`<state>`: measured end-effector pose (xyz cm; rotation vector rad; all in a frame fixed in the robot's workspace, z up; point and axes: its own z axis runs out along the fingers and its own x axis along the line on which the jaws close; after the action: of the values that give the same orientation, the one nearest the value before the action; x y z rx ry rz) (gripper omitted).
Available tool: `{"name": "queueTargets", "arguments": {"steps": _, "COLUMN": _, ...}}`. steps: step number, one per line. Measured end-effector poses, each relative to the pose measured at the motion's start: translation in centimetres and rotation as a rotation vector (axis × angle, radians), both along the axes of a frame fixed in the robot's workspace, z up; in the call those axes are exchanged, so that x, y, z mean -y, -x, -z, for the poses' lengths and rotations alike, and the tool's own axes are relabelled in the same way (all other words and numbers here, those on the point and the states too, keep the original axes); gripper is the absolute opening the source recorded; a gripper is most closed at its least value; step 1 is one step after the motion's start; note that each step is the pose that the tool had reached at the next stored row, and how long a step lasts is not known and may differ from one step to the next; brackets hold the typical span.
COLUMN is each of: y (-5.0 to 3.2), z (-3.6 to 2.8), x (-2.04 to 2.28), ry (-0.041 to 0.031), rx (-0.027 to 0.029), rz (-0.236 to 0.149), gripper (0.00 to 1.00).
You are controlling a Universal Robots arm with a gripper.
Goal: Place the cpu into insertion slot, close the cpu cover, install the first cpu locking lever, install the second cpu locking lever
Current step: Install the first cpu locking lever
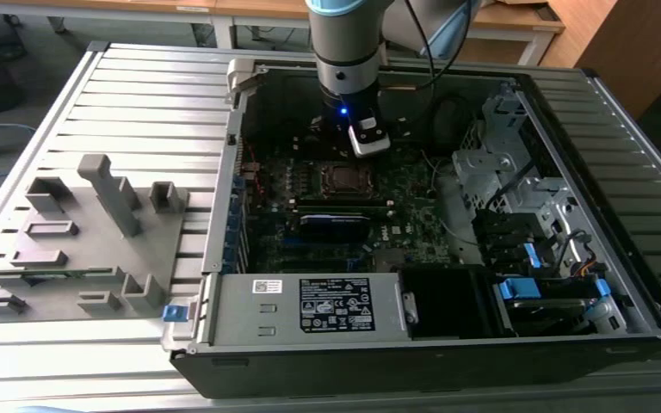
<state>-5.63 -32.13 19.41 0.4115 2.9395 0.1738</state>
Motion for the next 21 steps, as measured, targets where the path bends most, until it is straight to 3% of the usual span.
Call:
{"name": "queueTargets", "arguments": {"steps": 6, "y": 0.00, "z": -0.73, "x": 0.00, "ry": 0.0001, "rx": -0.0005, "rz": 0.000, "gripper": 0.10}}
{"name": "queueTargets", "arguments": {"steps": 14, "y": 0.00, "z": -0.74, "x": -0.02, "ry": -0.0012, "rx": -0.0006, "rz": 0.000, "gripper": 0.10}}
{"name": "queueTargets", "arguments": {"steps": 21, "y": 0.01, "z": -0.74, "x": -0.52, "ry": -0.0013, "rx": -0.0006, "rz": 0.001, "gripper": 0.10}}
